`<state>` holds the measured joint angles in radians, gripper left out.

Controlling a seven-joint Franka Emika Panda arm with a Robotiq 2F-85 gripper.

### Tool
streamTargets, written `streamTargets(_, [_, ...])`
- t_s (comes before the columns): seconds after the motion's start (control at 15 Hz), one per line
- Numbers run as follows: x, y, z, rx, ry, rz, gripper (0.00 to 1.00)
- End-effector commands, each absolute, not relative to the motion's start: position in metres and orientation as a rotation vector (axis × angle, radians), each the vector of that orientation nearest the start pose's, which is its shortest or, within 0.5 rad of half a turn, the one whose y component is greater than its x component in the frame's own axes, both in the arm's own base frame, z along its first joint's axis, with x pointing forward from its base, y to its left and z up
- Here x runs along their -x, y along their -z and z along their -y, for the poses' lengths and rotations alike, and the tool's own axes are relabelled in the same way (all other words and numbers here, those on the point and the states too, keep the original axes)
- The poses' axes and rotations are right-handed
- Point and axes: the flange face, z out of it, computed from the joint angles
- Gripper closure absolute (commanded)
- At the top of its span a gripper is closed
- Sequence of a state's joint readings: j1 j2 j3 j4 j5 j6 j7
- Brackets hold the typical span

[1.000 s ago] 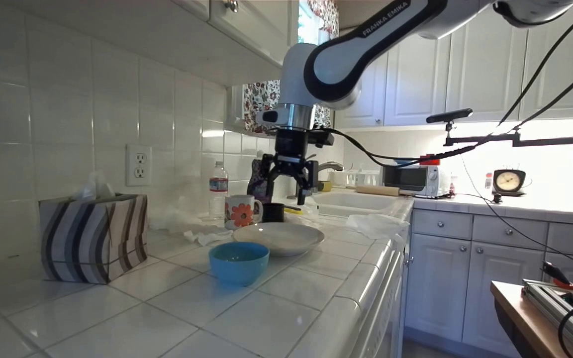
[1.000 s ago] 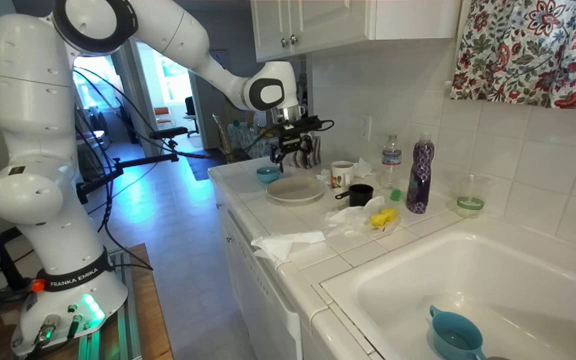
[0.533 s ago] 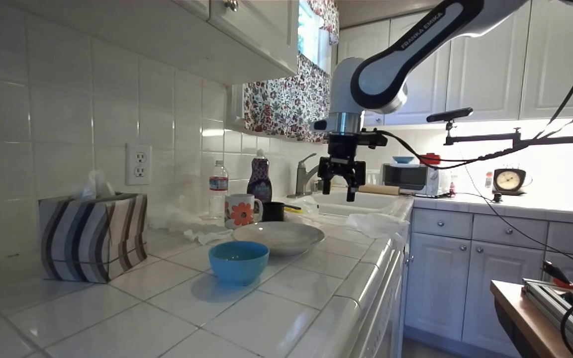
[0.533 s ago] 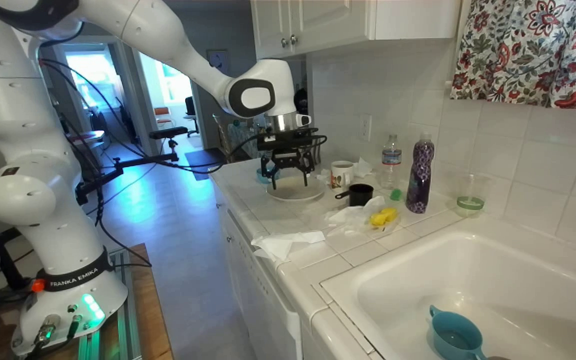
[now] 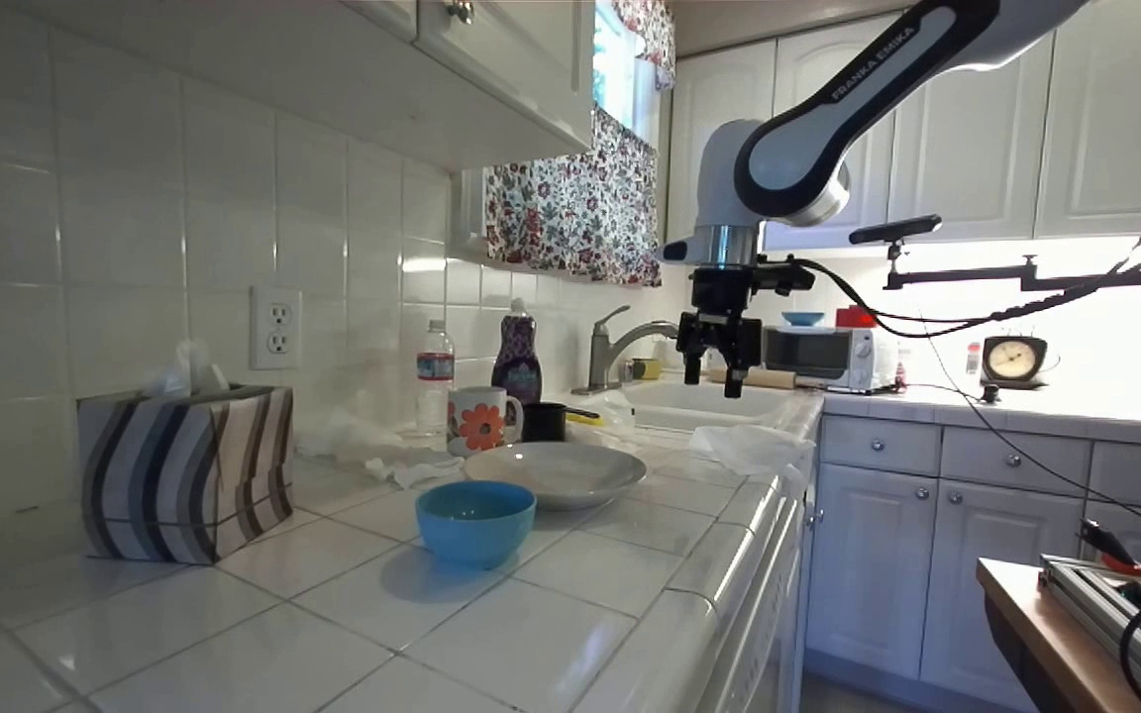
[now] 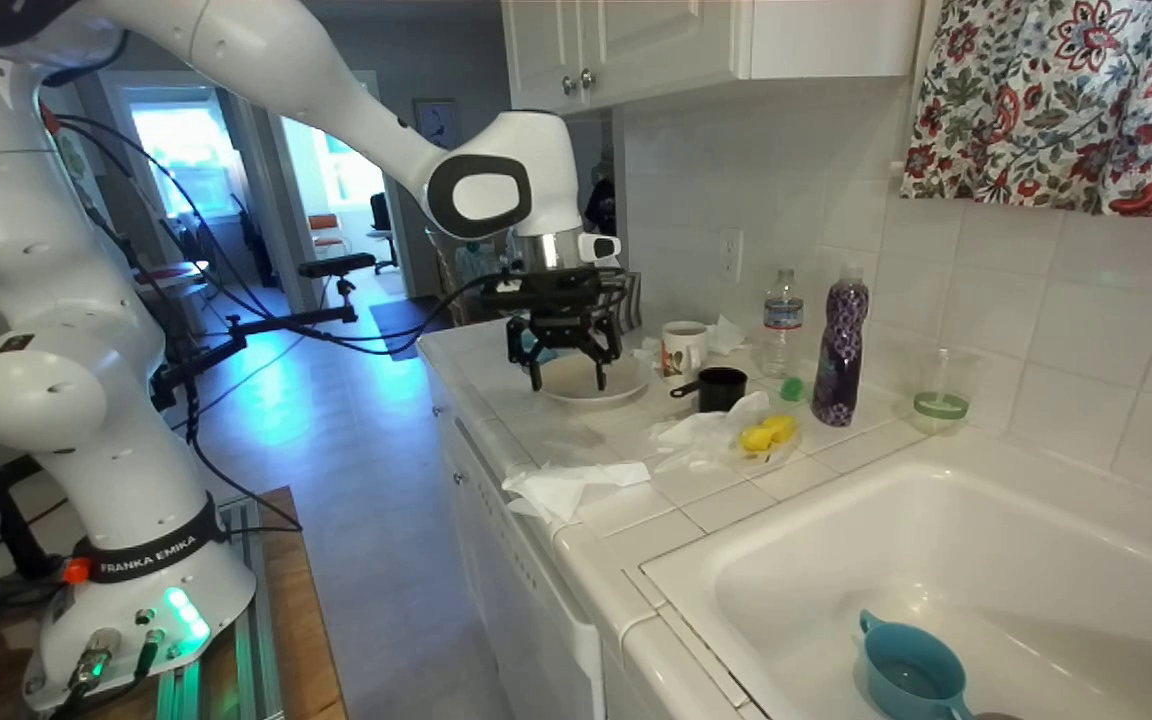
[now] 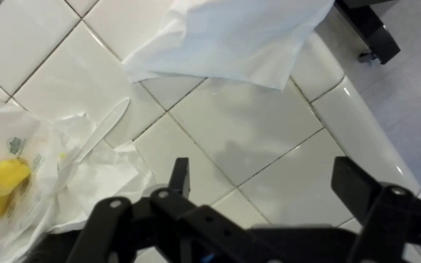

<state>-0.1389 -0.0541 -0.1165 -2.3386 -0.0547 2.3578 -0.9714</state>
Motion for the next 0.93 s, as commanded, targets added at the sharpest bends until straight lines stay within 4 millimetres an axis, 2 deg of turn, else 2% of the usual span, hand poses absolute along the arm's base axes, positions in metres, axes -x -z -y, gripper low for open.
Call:
streamTargets(0.0, [-0.485,-0.360,0.130,3.124,0.026,0.955,0.00])
streamTargets(0.2, [-0.473,-0.354,0.126,3.190,0.005,0.691,0.00])
streamTargets(0.47, [-0.453,-0.336,0.122,3.214,-0.040,0.385,0.00])
streamTargets(0.73, [-0.425,-0.317,0.131,3.202,-0.115,0.126,0.00])
streamTargets(0.87, [-0.415,-0.318,0.139,3.212,-0.115,0.026,0.00])
